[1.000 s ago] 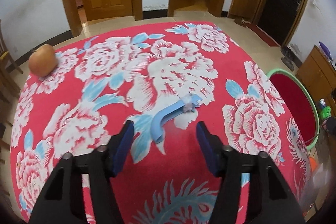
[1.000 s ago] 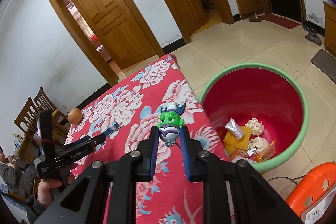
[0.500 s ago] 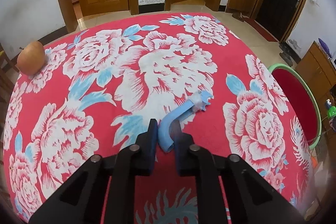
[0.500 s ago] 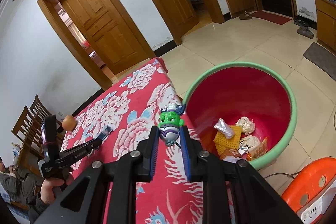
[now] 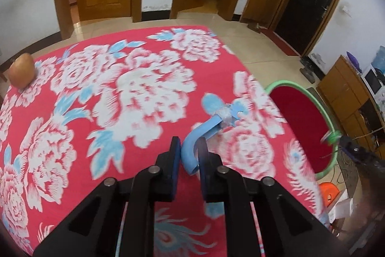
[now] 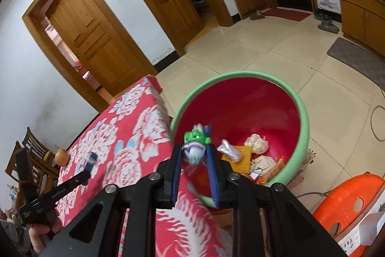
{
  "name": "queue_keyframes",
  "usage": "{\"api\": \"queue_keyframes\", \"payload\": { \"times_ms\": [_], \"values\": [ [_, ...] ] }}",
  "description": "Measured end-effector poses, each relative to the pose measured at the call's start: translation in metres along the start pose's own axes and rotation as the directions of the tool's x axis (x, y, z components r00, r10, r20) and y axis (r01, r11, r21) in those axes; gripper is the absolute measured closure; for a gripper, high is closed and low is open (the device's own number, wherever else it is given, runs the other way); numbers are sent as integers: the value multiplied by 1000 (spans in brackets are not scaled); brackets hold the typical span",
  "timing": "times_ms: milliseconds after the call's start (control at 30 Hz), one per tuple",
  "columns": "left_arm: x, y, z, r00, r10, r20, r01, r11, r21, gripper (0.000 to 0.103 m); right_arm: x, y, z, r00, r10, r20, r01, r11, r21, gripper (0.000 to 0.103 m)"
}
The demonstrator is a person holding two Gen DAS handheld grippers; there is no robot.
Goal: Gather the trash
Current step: 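Carry the toy and clip over the red basin and open both tools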
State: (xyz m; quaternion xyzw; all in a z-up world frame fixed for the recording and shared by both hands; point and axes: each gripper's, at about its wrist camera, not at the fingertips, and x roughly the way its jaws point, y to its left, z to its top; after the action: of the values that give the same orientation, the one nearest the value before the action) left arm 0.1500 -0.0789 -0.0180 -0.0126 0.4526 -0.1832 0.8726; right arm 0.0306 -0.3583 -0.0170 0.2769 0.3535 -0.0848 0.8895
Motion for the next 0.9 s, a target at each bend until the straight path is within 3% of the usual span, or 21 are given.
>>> {"api": "queue_keyframes", "payload": {
  "times_ms": [200,333,667,900],
  "values": [
    [-1,-42,8,999,-52,11,51,997,62,90,-8,-12,3,1000,-17,23,16,999,30,75],
    [2,-71,12,997,-80,12,79,992,103,90,-19,-18,7,997,-30,64,27,999,42,63],
    [42,-137,11,994,-97,-55,107,974,199,90,-33,-45,9,994,-54,96,44,994,105,52],
    [67,-163,11,992,-91,-88,109,966,233,90,-29,-58,9,996,-47,80,36,991,128,49]
  ]
}}
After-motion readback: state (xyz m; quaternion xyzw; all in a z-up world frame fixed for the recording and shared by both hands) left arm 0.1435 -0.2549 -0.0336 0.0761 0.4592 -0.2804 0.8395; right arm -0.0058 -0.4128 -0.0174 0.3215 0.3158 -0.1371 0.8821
